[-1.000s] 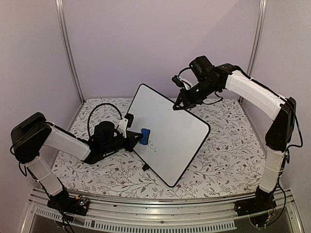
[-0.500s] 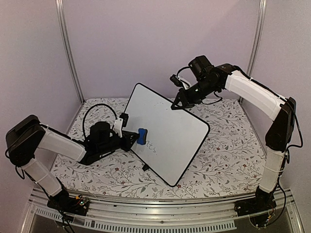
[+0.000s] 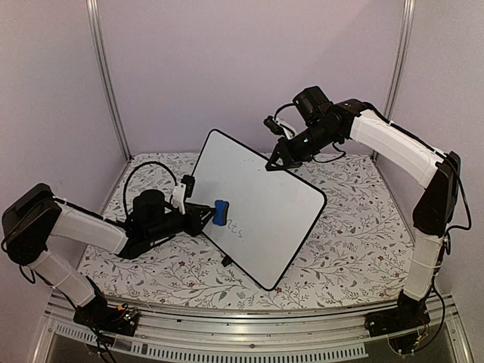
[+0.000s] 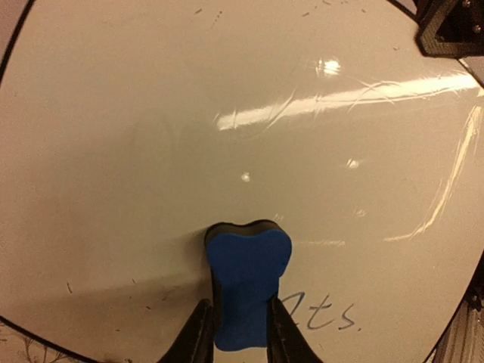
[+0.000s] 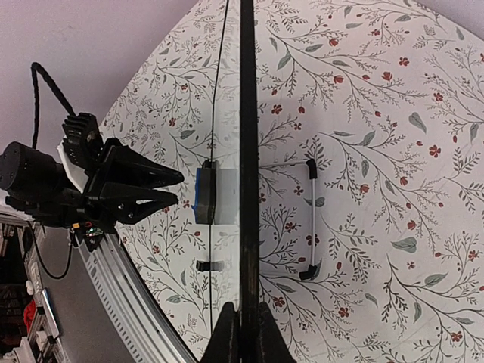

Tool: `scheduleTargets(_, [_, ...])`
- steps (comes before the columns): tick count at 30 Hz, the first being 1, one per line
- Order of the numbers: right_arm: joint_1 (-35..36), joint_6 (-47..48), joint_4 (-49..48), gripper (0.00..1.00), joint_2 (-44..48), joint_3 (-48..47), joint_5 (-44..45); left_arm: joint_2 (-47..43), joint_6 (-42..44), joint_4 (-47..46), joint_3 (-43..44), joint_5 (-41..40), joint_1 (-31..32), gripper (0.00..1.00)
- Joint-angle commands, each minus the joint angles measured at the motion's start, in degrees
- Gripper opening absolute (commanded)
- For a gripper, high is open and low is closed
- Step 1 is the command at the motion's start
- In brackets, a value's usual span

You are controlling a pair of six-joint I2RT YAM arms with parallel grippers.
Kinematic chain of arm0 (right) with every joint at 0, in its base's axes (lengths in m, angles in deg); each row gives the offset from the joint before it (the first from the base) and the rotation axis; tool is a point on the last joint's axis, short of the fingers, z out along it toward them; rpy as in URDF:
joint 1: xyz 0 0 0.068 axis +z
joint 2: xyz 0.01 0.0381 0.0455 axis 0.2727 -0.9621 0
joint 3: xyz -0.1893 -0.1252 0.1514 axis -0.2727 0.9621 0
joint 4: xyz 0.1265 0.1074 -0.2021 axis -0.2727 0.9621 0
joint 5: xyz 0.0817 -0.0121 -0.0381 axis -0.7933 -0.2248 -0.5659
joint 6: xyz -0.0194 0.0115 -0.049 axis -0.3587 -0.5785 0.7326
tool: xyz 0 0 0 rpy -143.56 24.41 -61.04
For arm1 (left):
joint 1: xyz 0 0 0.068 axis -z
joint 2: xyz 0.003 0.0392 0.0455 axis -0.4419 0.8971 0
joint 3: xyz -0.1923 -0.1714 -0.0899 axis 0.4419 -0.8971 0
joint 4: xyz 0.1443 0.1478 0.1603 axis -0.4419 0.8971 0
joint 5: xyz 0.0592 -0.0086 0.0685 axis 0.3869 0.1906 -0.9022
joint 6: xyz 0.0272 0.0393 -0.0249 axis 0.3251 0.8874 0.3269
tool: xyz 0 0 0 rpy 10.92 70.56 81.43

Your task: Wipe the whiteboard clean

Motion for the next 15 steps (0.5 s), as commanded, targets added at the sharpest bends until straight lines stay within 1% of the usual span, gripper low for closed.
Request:
scheduleTargets(1, [1.68,4.56,3.05,0.0,-1.78,0.0,1.75,1.22,-0.41,-1.44,0.33,3.11,-0.24,0.26])
scheduleTargets(2, [1.68,4.52,3.02,0.0,-1.78,0.01,1.75,1.72,-0.51,-1.45,0.55,3.21,-0.23,0.3])
scheduleTargets(3, [1.68,4.51,3.04,0.0,-1.78,0.07,1.66,2.16,-0.65,-1.29,0.92,2.92,-0.04,0.31])
scheduleTargets(9, [1.68,4.52,3.01,0.0,-1.82,0.18,1.74,4.84,-0.72,0.7,3.98,2.14,0.72,0.32])
scheduleTargets(15, [1.68,4.59,3.03,0.0,-2.0,0.18,1.75,5.95,-1.09,0.16,4.78,3.06,1.21,0.32])
